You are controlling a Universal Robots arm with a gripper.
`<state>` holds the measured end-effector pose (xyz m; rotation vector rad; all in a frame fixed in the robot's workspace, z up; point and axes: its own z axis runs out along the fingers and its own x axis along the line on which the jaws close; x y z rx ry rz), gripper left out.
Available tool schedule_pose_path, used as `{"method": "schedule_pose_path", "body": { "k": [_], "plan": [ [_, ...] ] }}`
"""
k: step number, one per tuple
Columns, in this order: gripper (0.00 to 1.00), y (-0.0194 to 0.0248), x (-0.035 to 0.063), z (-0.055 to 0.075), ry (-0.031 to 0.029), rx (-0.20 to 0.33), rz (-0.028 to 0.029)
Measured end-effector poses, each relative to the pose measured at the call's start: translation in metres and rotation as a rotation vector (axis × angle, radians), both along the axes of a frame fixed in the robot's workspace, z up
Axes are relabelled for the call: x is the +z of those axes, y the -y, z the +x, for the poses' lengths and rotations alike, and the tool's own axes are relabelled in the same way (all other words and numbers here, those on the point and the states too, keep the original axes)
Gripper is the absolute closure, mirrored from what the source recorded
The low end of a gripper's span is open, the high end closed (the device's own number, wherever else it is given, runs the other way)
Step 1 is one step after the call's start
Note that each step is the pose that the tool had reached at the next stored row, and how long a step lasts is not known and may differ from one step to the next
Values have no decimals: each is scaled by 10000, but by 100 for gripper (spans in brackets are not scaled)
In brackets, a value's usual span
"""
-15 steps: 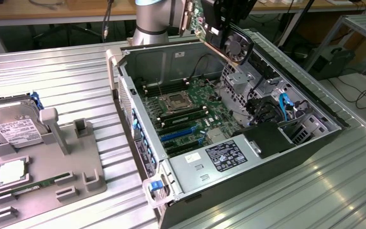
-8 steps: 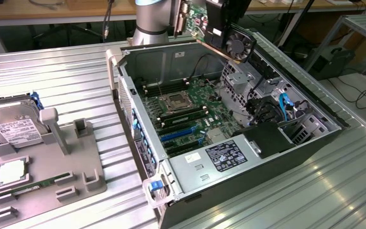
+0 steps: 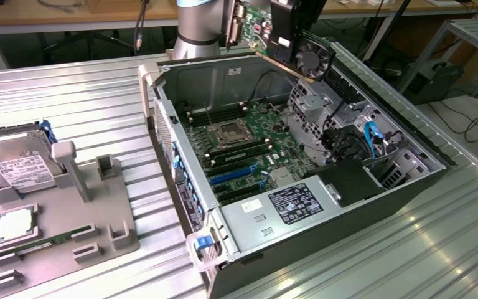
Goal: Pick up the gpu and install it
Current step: 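Insert the gpu into the slot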
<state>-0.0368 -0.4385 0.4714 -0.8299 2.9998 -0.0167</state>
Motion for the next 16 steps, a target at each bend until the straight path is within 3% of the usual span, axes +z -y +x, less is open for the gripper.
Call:
{"method": "schedule_pose_path", "body": {
  "k": [16],
  "plan": [
    [72,0,0,0,0,788,0]
  ]
}}
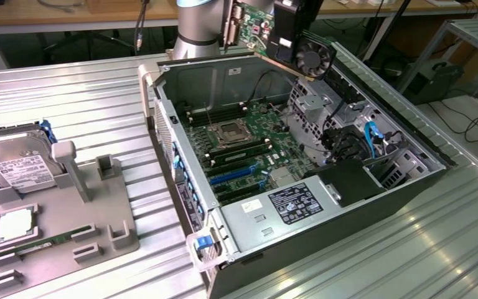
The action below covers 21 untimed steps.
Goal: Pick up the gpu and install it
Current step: 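Insert the gpu into the slot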
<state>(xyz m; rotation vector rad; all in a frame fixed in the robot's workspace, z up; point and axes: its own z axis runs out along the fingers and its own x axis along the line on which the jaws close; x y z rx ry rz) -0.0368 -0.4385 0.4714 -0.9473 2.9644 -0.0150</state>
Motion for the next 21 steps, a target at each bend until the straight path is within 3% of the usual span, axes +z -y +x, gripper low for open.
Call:
{"method": "schedule_pose_path", "body": {
  "k": [21],
  "plan": [
    [72,0,0,0,0,849,0]
  ]
}}
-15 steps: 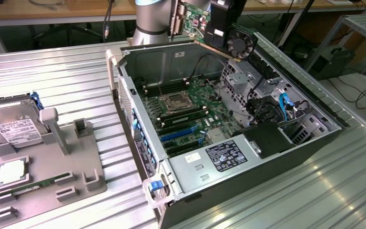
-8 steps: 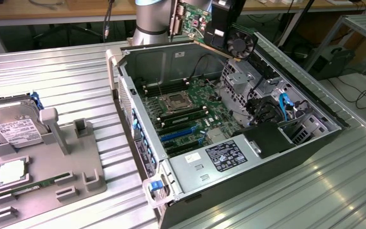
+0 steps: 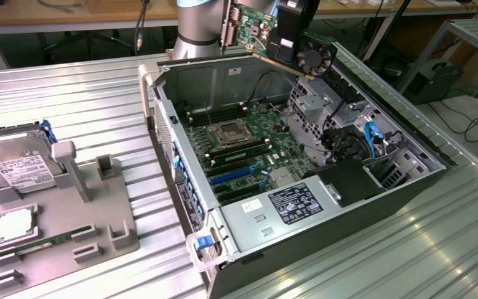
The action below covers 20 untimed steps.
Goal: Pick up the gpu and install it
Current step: 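Insert the gpu into the slot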
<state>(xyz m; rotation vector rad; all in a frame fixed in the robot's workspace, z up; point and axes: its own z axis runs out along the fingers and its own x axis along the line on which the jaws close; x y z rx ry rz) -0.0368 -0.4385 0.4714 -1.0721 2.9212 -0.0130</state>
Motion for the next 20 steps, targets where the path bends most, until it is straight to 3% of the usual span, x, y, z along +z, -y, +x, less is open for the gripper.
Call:
{"method": "schedule_pose_path", "body": {
  "k": [20],
  "plan": [
    [72,0,0,0,0,821,1]
  ]
}}
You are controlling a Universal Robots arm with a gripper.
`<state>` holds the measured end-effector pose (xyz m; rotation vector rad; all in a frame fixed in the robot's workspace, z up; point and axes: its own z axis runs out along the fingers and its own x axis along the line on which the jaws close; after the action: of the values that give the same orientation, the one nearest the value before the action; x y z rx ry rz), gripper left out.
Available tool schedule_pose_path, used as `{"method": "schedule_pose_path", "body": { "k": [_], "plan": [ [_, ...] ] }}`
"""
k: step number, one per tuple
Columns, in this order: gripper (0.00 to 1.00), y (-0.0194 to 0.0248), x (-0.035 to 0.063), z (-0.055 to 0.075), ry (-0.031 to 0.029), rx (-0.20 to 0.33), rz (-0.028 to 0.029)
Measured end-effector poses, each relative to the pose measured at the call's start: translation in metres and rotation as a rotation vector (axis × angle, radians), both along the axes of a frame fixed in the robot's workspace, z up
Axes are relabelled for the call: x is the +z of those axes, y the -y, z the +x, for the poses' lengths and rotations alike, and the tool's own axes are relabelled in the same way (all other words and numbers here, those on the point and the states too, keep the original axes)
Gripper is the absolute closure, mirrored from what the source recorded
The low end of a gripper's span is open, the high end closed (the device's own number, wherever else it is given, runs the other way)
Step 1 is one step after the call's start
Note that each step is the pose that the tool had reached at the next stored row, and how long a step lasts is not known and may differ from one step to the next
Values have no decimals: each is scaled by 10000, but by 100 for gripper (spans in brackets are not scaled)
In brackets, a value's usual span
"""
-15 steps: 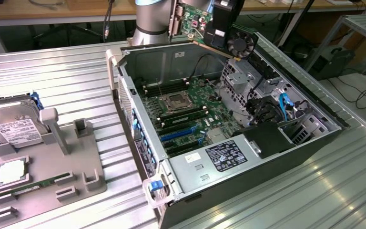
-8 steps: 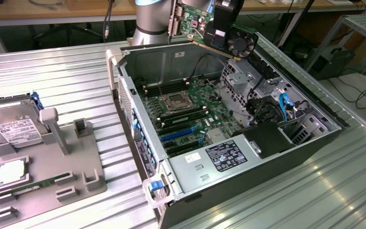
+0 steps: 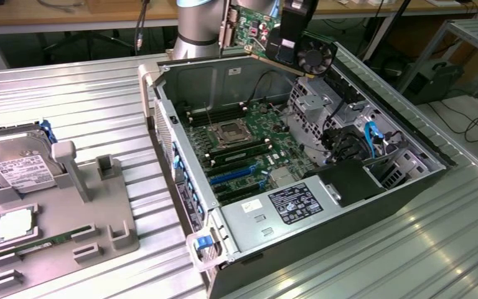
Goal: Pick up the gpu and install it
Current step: 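Insert the gpu into the slot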
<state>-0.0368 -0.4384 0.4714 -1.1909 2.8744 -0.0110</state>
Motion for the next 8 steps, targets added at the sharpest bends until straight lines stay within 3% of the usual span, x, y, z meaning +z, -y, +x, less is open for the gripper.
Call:
{"method": "schedule_pose_path", "body": {
  "k": [8],
  "plan": [
    [72,0,0,0,0,322,-1]
  ]
}}
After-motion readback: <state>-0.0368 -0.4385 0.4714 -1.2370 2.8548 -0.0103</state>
